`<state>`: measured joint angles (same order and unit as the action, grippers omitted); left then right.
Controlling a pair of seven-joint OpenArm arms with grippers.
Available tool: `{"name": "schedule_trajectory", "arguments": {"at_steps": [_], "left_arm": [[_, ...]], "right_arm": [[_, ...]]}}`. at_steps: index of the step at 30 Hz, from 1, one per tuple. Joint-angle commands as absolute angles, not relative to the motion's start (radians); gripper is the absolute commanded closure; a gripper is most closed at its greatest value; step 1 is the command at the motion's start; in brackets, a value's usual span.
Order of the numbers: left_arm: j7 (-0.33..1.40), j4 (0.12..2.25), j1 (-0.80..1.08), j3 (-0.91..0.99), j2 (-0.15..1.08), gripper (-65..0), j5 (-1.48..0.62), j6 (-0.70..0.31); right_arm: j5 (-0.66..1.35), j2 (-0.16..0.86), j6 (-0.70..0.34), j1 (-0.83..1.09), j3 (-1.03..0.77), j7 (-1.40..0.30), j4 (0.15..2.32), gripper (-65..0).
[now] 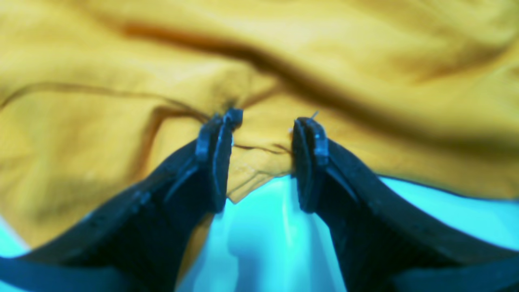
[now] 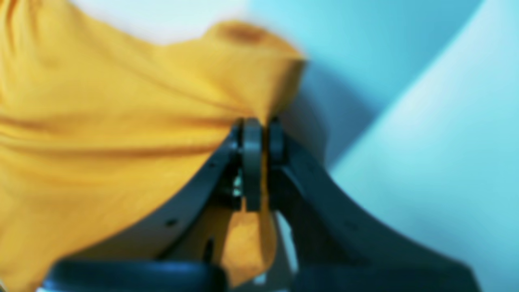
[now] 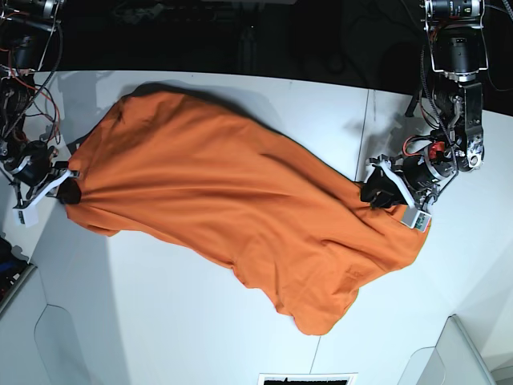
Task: Layout the t-shirt on the table in an organized manner, then fold the t-shirt properly
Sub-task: 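Grasp the t-shirt ends with both grippers and stretch them apart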
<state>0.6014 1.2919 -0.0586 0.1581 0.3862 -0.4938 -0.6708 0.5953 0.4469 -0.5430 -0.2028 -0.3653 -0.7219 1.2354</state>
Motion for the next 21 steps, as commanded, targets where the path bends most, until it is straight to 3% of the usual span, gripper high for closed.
{"name": "schedule_trajectory", "arguments": {"at_steps": [1, 7, 11, 13, 21], "left_arm": [[0.598, 1.300, -0.073, 0.163, 0.414, -28.1, -0.485, -0.663], [0.564, 1.300, -0.078, 0.163, 0.443, -28.1, -0.480, -0.663], [0.566, 1.300, -0.095, 0.163, 0.443, -28.1, -0.463, -0.663], [0.569, 1.300, -0.100, 0.163, 0.444, -28.1, -0.459, -0.663], [0.725, 1.358, -0.096, 0.163, 0.450, -28.0, -0.641, -0.698]], "right_arm": [[0.611, 0.482, -0.547, -0.240, -0.377, -0.700, 1.253, 0.0], [0.609, 0.516, -0.546, -0.324, -0.377, -0.719, 1.253, 0.0], [0.612, 0.520, -0.542, -0.340, -0.377, -0.717, 1.253, -25.6], [0.631, 0.520, -0.542, -0.341, -0.377, -0.717, 1.253, -32.1], [0.663, 0.520, -0.542, -0.340, -0.377, -0.721, 1.253, -32.3]]}}
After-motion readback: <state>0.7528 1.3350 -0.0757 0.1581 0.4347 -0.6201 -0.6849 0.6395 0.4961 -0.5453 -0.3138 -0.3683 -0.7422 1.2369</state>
